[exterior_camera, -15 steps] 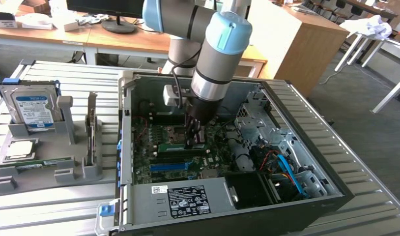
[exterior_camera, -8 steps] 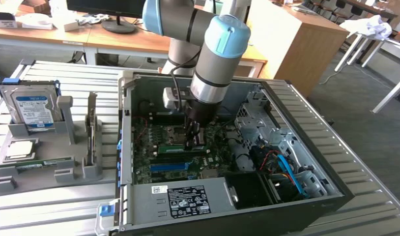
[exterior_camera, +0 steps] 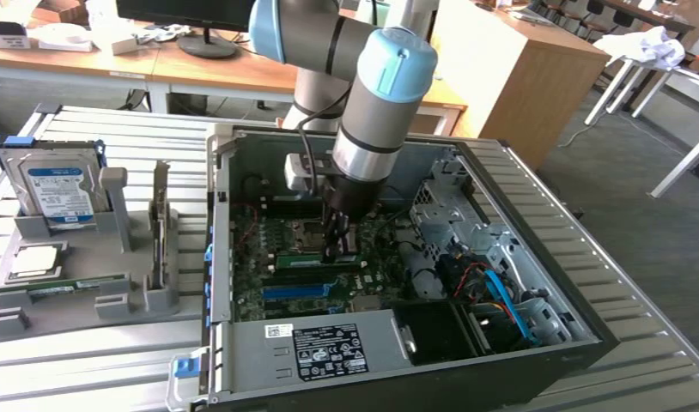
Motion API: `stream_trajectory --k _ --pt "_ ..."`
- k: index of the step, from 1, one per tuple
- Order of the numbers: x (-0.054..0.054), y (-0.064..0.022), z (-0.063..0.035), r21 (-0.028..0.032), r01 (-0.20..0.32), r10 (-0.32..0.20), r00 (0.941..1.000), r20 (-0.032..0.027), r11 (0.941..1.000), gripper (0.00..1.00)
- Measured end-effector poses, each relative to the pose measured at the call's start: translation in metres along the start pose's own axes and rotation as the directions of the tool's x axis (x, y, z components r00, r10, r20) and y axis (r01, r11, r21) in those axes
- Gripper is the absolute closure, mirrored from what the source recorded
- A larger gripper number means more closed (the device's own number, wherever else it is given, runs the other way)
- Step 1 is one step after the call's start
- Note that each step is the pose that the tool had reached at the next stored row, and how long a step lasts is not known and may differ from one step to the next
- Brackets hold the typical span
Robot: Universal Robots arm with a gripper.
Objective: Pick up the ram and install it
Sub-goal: 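Insert the ram into the slot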
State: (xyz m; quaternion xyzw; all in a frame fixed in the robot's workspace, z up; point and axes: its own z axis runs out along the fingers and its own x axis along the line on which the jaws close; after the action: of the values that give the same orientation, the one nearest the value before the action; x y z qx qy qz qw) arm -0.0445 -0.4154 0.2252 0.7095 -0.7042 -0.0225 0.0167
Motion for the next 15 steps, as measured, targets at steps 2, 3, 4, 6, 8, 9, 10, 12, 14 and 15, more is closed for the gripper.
stream_trajectory --k 2,3,4,6,8,9,10,12,14,15 --pt "0.0000 0.0000 0.0004 0.0000 -0.002 0.002 1.0000 0.0000 1.0000 0.87" --pt "0.0000 0.0000 0.0006 0.0000 -0.003 0.003 1.0000 0.0001 1.0000 0.87" --pt "0.0000 -0.0001 0.0008 0.0001 -0.003 0.003 1.0000 0.0001 1.0000 0.87" --pt "0.0000 -0.0001 0.0010 -0.0001 -0.003 0.003 1.0000 0.0001 1.0000 0.87" --pt "0.0000 -0.0005 0.0011 -0.0001 -0.003 0.003 1.0000 0.0003 1.0000 0.87" --pt "0.0000 -0.0006 0.0011 0.0000 -0.004 0.004 1.0000 0.0002 1.0000 0.87" --pt "0.0000 -0.0008 0.0011 0.0000 -0.004 0.004 1.0000 0.0002 1.0000 0.87" --pt "0.0000 -0.0010 0.0011 0.0000 -0.004 0.004 1.0000 0.0002 1.0000 0.87" --pt "0.0000 -0.0012 0.0011 0.0000 -0.004 0.004 1.0000 0.0002 1.0000 0.87" --pt "0.0000 -0.0012 0.0011 0.0000 -0.004 0.004 1.0000 0.0002 1.0000 0.87"
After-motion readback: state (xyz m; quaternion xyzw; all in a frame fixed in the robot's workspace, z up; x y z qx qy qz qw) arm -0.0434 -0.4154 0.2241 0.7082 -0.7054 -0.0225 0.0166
